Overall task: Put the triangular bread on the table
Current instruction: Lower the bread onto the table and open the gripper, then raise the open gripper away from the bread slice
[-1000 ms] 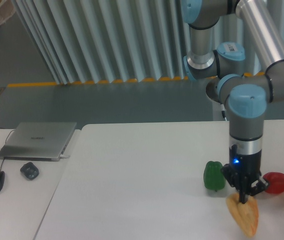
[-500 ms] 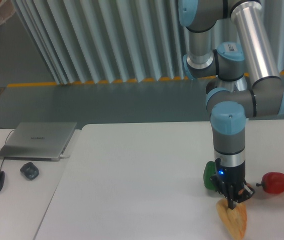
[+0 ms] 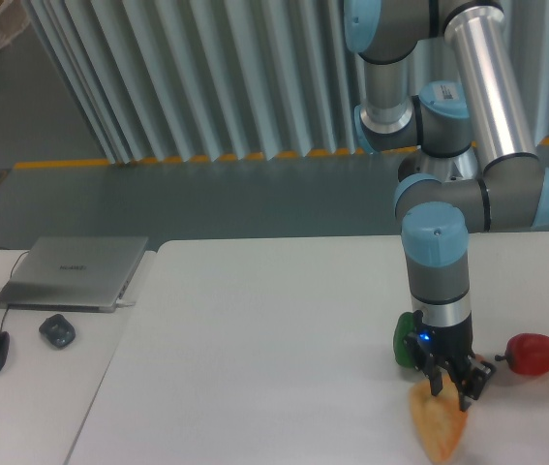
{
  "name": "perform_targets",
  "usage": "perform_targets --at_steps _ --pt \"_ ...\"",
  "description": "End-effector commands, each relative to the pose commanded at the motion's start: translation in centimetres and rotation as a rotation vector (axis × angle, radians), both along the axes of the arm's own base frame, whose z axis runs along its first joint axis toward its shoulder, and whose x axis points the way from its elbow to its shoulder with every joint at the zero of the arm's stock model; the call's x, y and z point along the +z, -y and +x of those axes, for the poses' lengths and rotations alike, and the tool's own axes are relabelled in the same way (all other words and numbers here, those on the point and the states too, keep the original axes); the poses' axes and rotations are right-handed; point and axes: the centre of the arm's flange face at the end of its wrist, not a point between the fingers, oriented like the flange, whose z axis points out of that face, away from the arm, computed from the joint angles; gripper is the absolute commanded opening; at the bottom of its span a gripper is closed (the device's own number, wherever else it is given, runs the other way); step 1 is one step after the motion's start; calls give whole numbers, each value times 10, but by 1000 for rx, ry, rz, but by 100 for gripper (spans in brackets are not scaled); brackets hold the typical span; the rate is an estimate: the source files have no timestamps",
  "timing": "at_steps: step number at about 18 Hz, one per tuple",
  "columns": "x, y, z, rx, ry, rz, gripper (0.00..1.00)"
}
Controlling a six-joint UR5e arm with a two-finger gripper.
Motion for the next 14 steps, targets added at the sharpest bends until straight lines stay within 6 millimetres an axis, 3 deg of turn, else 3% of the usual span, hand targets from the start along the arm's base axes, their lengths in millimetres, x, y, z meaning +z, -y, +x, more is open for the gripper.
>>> perform_targets --at_steps 2,3,7,10,12,14 --pt "43 13 -24 33 -43 59 100" --pt "50 18 -29 4 -57 54 100" --pt "33 32 -17 -222 -55 -37 100" --pt "17 41 -7 -274 8 -99 100" --pt "13 47 -3 -339 63 -152 100" --pt "22 55 3 -435 87 -182 100"
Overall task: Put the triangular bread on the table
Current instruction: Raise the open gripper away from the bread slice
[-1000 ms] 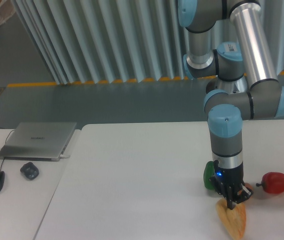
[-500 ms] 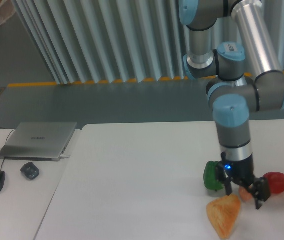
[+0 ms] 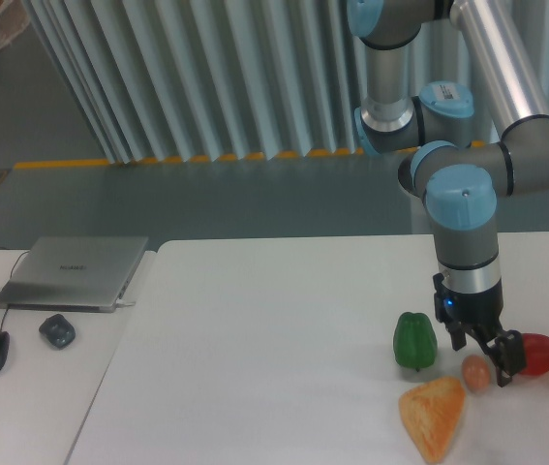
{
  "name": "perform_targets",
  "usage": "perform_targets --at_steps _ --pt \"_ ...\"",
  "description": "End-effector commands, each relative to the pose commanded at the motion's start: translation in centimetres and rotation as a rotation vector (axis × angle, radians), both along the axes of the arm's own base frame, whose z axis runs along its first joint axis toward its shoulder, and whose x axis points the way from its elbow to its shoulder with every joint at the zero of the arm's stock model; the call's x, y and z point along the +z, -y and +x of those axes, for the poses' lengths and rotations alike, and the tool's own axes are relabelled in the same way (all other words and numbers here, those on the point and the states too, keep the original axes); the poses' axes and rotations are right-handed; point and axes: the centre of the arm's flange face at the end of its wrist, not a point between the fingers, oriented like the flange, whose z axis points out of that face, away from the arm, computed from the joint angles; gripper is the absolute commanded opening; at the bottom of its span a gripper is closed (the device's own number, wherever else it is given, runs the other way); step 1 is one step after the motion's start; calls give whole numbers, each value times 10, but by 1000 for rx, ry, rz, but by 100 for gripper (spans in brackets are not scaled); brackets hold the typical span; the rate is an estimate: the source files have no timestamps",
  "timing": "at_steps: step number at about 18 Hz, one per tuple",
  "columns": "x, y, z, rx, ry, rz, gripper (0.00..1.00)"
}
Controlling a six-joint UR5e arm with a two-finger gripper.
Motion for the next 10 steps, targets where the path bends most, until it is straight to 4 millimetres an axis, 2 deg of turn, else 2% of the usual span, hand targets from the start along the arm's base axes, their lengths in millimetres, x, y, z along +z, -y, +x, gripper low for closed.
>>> perform_targets --at_steps 3,4,6,10 --pt "3 -2 9 -57 34 16 100" --pt "8 -1 18 -88 72 31 100" --pt "5 -1 24 -147 90 8 100" --pt "10 2 25 -151 93 8 100"
